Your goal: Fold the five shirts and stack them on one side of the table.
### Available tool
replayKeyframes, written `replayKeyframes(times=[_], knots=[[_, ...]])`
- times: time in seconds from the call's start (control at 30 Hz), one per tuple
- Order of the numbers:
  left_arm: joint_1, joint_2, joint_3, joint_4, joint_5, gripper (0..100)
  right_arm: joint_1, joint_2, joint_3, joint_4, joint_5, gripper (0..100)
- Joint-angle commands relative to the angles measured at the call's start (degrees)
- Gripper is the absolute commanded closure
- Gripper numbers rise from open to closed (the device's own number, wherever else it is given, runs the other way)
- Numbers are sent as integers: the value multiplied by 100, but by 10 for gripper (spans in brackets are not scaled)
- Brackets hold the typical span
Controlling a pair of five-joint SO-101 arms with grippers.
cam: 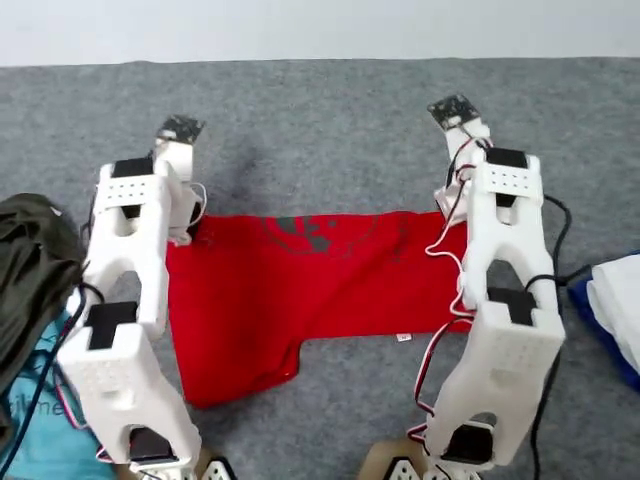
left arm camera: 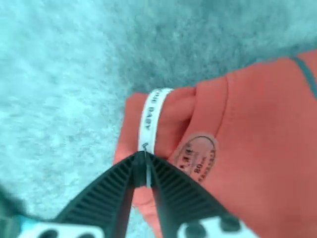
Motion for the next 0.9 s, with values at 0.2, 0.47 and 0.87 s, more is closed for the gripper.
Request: replayKeyframes(times=[0.2, 0.47, 0.87], knots=[[-70, -1468, -163, 360, -35, 997, -75, -1376, -308, 549, -35, 988], [-527, -1899, -154, 818, -9, 997, -92, -2044, -308, 1499, -53, 988], [-2752, -1934, 198, 1125, -18, 997, -1622, -2712, -281, 3591, -70, 988]])
